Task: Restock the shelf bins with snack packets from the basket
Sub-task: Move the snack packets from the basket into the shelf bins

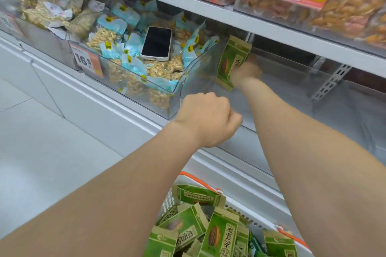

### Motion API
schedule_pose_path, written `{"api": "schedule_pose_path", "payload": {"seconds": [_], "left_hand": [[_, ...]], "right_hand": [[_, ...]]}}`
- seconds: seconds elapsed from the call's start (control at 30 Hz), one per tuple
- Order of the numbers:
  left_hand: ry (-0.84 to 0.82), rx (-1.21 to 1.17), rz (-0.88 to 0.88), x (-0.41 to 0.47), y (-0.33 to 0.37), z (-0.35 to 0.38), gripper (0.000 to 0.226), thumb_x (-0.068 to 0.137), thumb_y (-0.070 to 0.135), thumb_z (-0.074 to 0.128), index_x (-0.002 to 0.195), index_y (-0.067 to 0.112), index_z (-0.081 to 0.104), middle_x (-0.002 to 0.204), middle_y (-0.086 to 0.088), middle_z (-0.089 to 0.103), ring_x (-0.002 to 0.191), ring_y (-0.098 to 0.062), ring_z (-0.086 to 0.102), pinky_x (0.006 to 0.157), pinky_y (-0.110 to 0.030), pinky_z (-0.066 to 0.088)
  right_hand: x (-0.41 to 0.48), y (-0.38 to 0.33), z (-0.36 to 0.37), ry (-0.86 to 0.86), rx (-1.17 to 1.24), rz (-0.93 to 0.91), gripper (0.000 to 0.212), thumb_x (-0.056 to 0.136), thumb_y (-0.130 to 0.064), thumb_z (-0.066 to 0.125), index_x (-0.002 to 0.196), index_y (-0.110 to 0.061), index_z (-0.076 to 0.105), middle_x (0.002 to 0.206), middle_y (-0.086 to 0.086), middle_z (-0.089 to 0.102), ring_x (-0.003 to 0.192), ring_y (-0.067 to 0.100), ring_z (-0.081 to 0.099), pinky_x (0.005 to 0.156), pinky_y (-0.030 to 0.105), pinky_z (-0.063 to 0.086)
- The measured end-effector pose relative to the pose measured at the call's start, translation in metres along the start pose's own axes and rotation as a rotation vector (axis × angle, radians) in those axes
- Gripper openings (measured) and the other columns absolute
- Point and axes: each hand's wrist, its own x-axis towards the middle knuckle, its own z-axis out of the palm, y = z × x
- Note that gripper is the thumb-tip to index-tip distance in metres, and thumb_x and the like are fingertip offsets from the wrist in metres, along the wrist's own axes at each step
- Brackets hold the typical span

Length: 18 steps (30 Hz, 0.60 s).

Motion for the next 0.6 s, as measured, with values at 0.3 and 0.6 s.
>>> {"api": "schedule_pose_path", "payload": {"seconds": [0.3,0.6], "left_hand": [[0.021,0.078,-0.019,-0.002,0.005,-0.001,0.046,0.099,0.037,0.041,0.058,0.017,0.034,0.057,-0.004,0.034,0.050,-0.022,0.028,0.052,-0.036,0.011],[-0.027,0.031,-0.013,-0.002,0.006,0.001,0.044,0.097,0.035,0.037,0.058,0.016,0.037,0.058,-0.005,0.039,0.052,-0.024,0.032,0.080,-0.041,0.030]], "right_hand": [[0.000,0.009,0.001,0.145,0.035,-0.097,0.025,0.100,-0.018,0.055,0.121,-0.009,0.066,0.125,0.012,0.066,0.116,0.031,0.064,0.088,0.034,0.052],[-0.018,0.013,-0.012,-0.244,-0.109,-0.134,0.057,0.093,-0.003,0.055,0.148,-0.019,0.050,0.165,0.013,0.030,0.145,0.036,0.039,0.110,0.044,0.048]]}}
